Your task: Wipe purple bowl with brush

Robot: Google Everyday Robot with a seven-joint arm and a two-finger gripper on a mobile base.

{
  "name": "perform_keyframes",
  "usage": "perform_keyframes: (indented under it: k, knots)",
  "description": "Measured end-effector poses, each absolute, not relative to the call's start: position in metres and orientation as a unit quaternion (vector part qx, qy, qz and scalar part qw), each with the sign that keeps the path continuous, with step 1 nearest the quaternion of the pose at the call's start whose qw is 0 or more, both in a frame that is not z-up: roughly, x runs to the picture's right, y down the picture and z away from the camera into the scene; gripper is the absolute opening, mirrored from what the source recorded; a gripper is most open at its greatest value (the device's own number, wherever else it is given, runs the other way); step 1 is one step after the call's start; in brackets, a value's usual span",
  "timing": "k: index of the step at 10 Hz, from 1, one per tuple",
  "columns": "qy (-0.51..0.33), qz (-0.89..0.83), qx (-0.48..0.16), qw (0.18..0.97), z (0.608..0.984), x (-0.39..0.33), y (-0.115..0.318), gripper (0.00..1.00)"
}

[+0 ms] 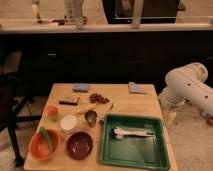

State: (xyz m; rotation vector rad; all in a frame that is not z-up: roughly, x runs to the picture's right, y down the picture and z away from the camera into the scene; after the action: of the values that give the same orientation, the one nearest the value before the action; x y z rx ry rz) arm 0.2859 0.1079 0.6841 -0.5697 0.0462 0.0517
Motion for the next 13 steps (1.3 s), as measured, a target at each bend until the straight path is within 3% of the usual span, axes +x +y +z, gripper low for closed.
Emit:
perform_keyframes:
  k: [6, 13]
  knots:
    - [0.036, 0.029, -0.277, 0.960, 0.694, 0.243, 0.129, 0.80]
    - [0.024, 0.073, -0.257, 0.963, 0.721, 0.253, 0.176, 0.80]
